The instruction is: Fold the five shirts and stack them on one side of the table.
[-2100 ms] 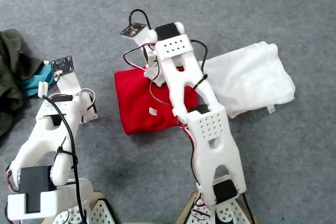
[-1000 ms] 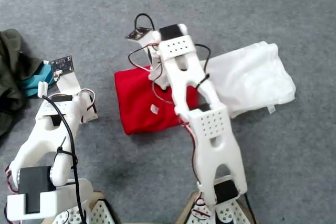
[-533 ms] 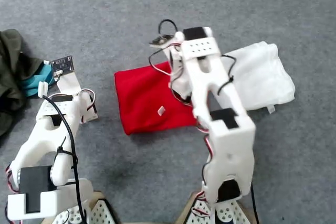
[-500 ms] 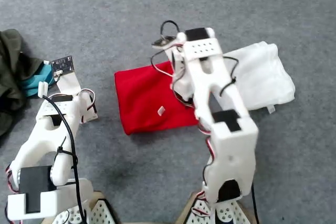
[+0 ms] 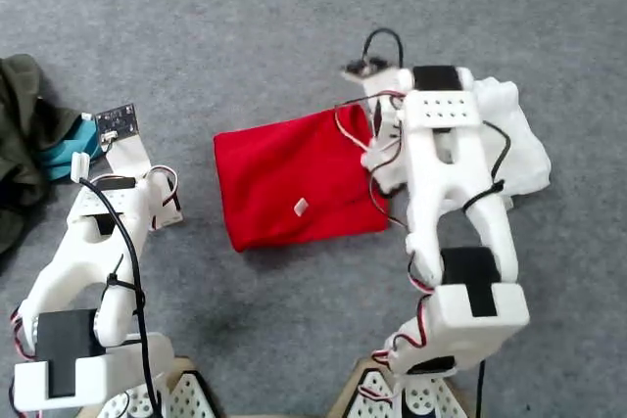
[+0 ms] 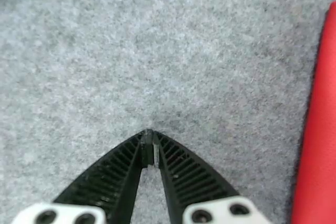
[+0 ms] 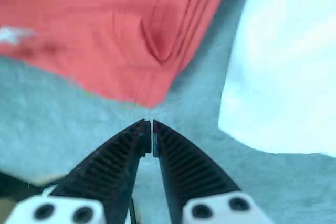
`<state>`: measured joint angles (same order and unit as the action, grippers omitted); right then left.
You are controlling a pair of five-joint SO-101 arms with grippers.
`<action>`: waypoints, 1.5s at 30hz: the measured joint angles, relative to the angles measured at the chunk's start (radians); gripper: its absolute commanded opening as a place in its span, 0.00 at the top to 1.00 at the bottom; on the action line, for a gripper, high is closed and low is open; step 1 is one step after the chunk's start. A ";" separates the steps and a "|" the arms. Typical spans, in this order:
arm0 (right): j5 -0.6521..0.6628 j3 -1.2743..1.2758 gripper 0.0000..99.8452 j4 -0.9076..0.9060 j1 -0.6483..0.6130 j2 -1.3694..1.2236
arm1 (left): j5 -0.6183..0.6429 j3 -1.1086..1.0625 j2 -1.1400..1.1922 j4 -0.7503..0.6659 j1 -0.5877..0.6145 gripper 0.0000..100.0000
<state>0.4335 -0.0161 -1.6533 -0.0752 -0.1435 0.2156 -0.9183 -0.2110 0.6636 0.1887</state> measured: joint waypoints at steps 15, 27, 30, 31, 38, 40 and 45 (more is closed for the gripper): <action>-0.061 -0.051 0.99 0.338 -0.178 -0.245 | 0.000 0.000 0.000 0.000 0.000 0.97; -0.061 -0.051 0.99 0.038 -0.178 -0.245 | 0.000 0.000 0.000 0.000 0.000 0.97; -0.061 -0.051 0.99 -0.038 -0.152 -0.245 | 0.000 0.000 0.000 0.000 0.000 0.97; -0.061 -0.051 0.99 -0.060 -0.135 -0.245 | 0.000 0.000 0.000 0.000 0.000 0.97; -0.014 0.025 0.99 -0.087 -0.012 -0.245 | 0.000 0.000 0.000 0.000 0.000 0.97; 0.003 0.069 0.99 -0.057 0.017 -0.239 | 0.000 0.000 0.000 0.000 0.000 0.97; 0.012 0.087 0.99 -0.064 0.052 -0.157 | 0.000 0.020 0.002 0.003 -0.005 0.97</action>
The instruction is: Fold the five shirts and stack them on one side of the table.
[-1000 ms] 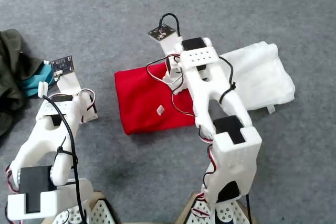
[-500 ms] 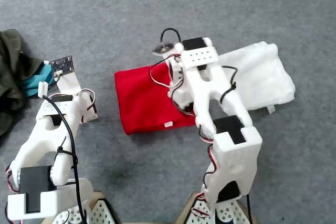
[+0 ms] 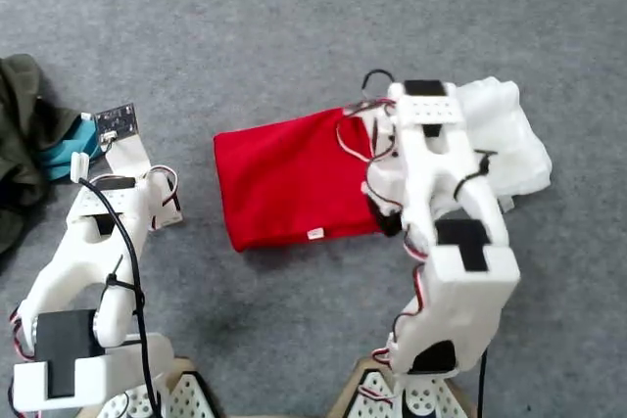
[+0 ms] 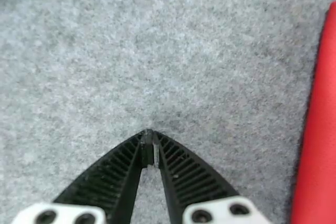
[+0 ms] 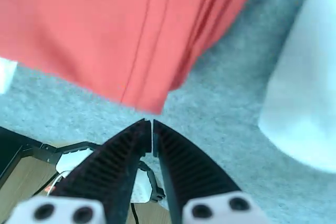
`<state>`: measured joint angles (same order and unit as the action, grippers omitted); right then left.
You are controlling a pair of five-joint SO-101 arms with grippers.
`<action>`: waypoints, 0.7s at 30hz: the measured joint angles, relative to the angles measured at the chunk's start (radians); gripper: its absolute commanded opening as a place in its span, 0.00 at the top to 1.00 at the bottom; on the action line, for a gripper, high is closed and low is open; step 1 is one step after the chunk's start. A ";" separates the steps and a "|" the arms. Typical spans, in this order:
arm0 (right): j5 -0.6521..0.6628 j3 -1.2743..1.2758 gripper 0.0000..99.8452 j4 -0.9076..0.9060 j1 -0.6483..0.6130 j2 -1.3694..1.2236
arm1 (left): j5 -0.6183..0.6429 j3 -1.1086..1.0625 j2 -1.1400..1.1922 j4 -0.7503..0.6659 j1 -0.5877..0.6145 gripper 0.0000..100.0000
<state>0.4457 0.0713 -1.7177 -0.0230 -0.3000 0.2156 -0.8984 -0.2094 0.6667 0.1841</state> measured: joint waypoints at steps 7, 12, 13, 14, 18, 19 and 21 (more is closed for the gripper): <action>0.002 -0.002 0.99 -0.012 -0.006 0.258 | 0.002 0.313 -0.017 0.175 -0.127 0.97; -0.077 0.003 0.99 0.112 -0.074 0.284 | 0.000 0.502 0.063 0.127 -0.242 0.97; -0.103 0.009 0.99 0.150 -0.086 0.284 | 0.000 0.526 0.104 0.100 -0.252 0.97; -0.126 0.023 0.99 0.186 -0.095 0.284 | 0.002 0.549 0.155 0.074 -0.258 0.97; -0.166 0.104 0.99 0.298 -0.112 0.239 | 0.008 0.657 0.391 0.032 -0.272 0.97; -0.167 0.130 0.99 0.318 -0.112 0.216 | 0.008 0.686 0.454 0.029 -0.272 0.97; -0.167 0.183 0.99 0.358 -0.109 0.166 | 0.008 0.741 0.565 0.029 -0.272 0.97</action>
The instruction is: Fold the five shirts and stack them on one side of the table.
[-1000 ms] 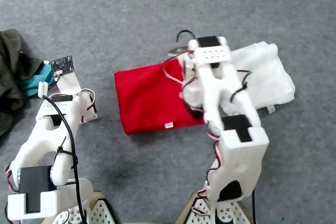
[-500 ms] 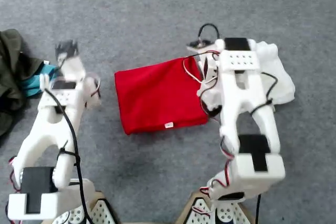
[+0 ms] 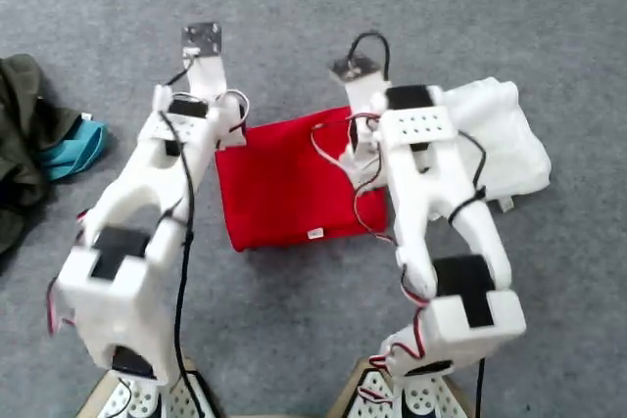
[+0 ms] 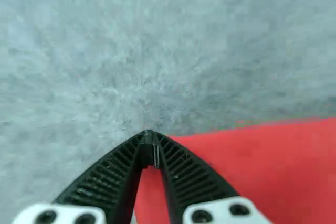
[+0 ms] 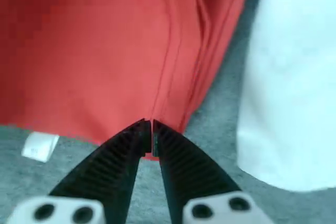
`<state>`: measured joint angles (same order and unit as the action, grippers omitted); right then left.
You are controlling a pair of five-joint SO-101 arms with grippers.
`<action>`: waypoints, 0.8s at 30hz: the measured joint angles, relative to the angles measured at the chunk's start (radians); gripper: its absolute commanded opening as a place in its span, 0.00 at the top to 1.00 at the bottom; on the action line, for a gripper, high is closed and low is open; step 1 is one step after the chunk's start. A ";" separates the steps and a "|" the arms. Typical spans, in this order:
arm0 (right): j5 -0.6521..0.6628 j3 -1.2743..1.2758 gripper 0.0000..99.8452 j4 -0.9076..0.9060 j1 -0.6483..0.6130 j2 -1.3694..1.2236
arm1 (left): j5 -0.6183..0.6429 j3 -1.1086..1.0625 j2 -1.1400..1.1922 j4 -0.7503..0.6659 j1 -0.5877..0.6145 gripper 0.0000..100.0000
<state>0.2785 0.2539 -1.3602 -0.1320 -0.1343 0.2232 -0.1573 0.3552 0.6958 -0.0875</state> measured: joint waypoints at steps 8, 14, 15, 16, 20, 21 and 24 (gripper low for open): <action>0.008 0.052 0.99 0.130 0.081 -0.186 | 0.000 0.072 0.094 -0.012 0.000 0.97; 0.038 0.006 0.99 0.072 0.086 -0.203 | 0.000 0.072 0.094 -0.012 0.000 0.97; 0.040 0.005 0.99 0.043 0.086 -0.196 | 0.000 0.072 0.094 -0.012 0.000 0.97; 0.043 -0.011 0.99 0.009 0.086 -0.193 | 0.000 0.072 0.094 -0.012 0.000 0.97; 0.046 -0.072 0.99 -0.121 0.083 -0.129 | -0.021 0.069 0.066 -0.012 0.000 0.97; 0.046 -0.091 0.99 -0.135 0.086 -0.101 | -0.031 0.069 0.046 -0.012 0.000 0.97; 0.046 -0.155 0.99 -0.152 0.086 -0.025 | -0.038 0.035 -0.054 -0.012 0.000 0.97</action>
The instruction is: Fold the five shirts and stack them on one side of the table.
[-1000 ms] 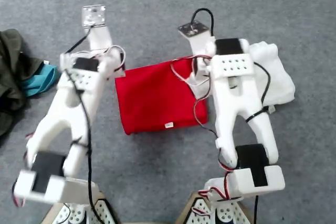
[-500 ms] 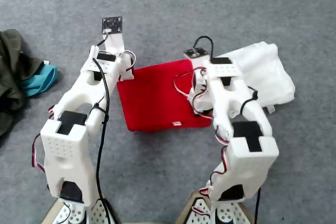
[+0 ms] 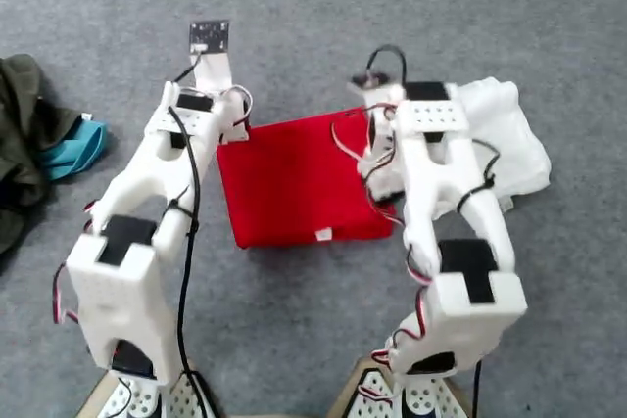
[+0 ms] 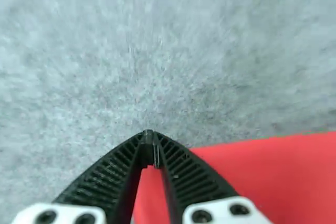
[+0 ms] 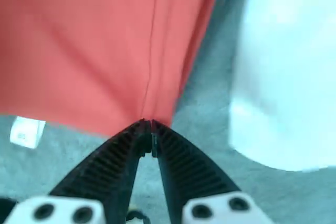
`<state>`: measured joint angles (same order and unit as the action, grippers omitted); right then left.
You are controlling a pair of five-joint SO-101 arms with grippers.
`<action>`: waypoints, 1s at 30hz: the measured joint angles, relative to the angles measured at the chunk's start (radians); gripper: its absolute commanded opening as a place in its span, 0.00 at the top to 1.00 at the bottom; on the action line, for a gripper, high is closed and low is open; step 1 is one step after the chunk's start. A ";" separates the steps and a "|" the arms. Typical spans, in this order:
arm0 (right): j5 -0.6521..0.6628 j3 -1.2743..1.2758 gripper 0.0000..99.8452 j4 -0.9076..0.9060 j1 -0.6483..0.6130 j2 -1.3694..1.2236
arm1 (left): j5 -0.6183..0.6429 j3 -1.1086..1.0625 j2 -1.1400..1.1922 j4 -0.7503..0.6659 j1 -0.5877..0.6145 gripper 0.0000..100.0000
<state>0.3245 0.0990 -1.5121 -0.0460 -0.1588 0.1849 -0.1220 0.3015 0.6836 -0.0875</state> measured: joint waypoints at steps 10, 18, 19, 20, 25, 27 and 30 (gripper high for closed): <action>0.000 -0.288 0.99 0.071 -0.046 -0.043 | -0.026 -0.417 -0.522 0.000 -0.048 0.97; 0.000 -0.609 0.99 0.081 -0.092 -0.419 | -0.052 -0.694 -0.623 -0.089 -0.081 0.97; 0.000 -0.660 0.99 0.083 -0.092 -0.479 | -0.052 -0.706 -0.614 -0.094 -0.083 0.97; 0.000 -0.713 0.99 0.083 -0.092 -0.540 | -0.054 -0.715 -0.600 -0.094 -0.092 0.97; 0.000 -0.971 0.99 0.034 -0.087 -0.796 | -0.071 -0.766 -0.508 -0.097 -0.215 0.97; 0.000 -1.083 0.99 -0.015 -0.086 -0.873 | -0.071 -0.761 -0.477 -0.097 -0.238 0.97; 0.000 -1.252 0.99 -0.104 -0.084 -0.965 | -0.071 -0.743 -0.446 -0.097 -0.226 0.97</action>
<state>0.3245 -1.1531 -1.6164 -0.1304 -1.1239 0.1143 -0.8646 -0.1450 0.5869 -0.3130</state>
